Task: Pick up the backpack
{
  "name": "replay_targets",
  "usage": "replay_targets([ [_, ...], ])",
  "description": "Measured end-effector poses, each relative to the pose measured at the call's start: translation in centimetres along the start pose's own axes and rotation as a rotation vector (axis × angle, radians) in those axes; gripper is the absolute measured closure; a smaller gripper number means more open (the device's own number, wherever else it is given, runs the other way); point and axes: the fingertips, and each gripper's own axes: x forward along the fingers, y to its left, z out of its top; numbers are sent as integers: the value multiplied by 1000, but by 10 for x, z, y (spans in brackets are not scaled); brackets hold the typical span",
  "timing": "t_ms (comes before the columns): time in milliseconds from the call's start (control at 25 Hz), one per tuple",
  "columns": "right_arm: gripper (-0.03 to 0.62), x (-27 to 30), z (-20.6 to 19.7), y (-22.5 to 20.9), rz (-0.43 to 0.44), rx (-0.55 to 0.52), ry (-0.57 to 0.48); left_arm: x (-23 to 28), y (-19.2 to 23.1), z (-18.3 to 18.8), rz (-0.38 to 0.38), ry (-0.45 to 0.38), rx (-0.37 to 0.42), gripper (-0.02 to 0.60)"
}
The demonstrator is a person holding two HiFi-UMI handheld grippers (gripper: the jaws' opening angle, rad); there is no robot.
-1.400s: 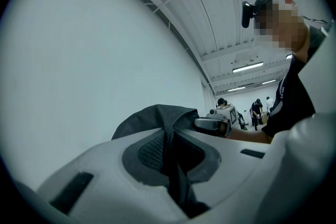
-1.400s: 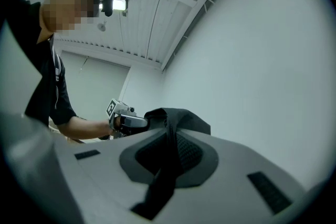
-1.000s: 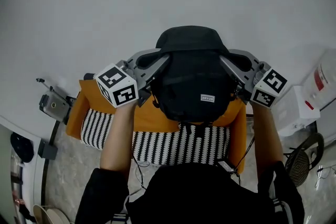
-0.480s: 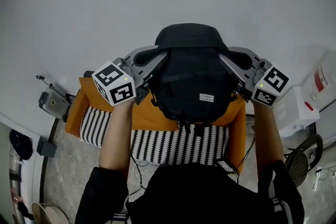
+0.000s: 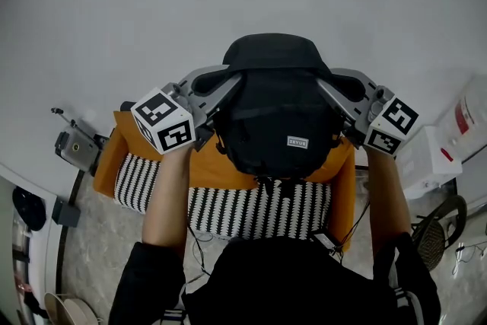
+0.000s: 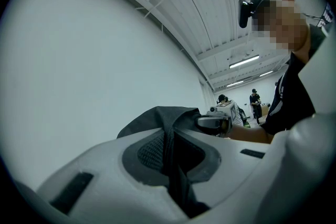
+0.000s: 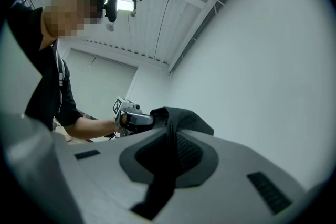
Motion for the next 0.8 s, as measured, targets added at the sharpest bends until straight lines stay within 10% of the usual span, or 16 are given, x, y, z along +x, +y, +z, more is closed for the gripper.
replay_targets([
  [800, 559, -6, -9, -2, 3, 3, 4, 6, -2, -9, -4, 8, -13, 543],
])
